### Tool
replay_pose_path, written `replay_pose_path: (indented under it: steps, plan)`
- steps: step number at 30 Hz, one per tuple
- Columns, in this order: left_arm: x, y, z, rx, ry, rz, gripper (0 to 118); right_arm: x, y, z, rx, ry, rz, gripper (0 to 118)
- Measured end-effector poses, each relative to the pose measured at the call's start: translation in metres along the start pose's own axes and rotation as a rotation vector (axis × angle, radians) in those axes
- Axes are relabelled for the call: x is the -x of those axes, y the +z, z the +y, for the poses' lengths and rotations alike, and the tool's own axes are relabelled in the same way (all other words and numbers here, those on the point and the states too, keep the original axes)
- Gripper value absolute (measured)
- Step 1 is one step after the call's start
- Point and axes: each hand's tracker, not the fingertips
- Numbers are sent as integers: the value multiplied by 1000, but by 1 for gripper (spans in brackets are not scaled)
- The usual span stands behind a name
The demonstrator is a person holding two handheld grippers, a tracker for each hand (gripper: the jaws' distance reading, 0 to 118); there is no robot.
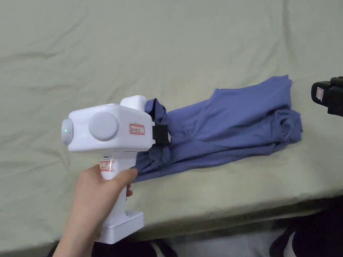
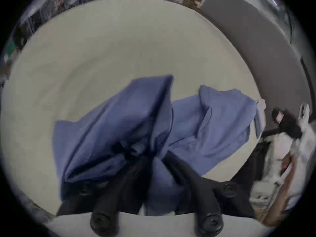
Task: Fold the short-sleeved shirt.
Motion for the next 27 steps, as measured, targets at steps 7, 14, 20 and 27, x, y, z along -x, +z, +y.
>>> replay_pose_path:
  steps: [7, 14, 20, 27]
  plan:
    - [30, 86, -17, -187, 159, -114, 78, -11, 2, -2, 0, -35, -8, 2]
    - [45, 100, -14, -264, 25, 228, 0, 2, -7, 7, 21, 29, -21, 2]
    - [8, -7, -14, -68, 70, 46, 0, 10, -16, 12, 40, 46, -16, 2]
    - [-70, -41, -10, -46, -95, 48, 0, 11, -24, 16, 61, 57, -14, 2]
